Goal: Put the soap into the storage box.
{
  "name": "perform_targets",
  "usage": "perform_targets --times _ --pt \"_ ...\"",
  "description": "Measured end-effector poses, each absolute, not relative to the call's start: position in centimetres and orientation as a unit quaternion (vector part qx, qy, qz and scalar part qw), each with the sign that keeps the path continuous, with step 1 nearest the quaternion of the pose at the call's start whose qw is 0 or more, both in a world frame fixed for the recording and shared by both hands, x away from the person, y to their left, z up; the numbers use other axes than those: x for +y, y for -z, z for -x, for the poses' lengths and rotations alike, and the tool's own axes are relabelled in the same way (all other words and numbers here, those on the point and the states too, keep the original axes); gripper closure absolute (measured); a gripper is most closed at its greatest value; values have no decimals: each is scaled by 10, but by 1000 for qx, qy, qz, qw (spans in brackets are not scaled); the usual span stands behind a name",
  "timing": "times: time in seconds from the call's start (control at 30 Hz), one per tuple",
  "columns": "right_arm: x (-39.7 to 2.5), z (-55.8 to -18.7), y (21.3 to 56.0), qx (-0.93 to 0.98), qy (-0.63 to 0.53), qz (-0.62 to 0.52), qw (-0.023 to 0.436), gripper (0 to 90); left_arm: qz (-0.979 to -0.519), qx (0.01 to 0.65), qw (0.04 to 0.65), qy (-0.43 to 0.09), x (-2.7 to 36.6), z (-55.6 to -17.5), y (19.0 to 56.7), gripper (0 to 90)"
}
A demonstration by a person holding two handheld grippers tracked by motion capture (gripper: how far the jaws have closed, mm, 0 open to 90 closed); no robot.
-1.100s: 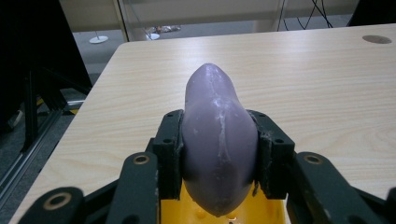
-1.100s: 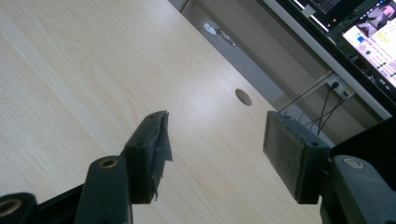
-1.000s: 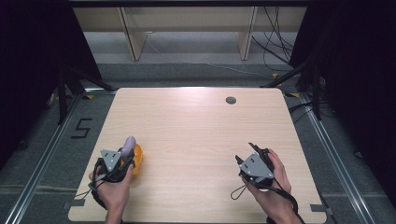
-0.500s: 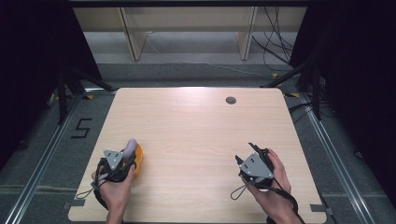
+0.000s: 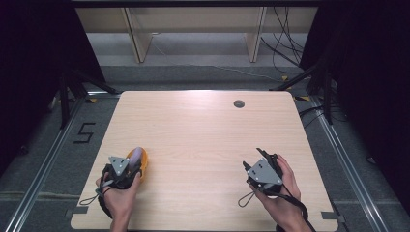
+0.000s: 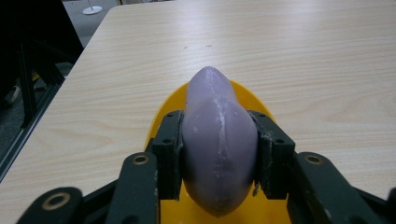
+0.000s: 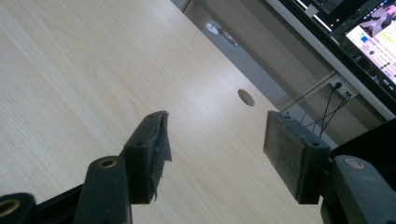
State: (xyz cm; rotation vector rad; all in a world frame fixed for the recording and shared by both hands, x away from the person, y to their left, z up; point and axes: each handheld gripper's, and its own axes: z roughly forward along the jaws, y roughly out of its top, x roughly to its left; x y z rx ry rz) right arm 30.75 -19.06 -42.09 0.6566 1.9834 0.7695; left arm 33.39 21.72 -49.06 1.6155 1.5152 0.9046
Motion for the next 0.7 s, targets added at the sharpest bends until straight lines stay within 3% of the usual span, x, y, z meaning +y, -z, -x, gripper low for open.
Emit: perform_targets --times 0.37,0.7 --pt "-190 -307 421 799 -311 -265 441 405 -642 598 354 -324 216 -333 487 564" --pt "-191 -308 421 801 -309 -260 442 403 -626 593 382 -333 218 -325 470 473"
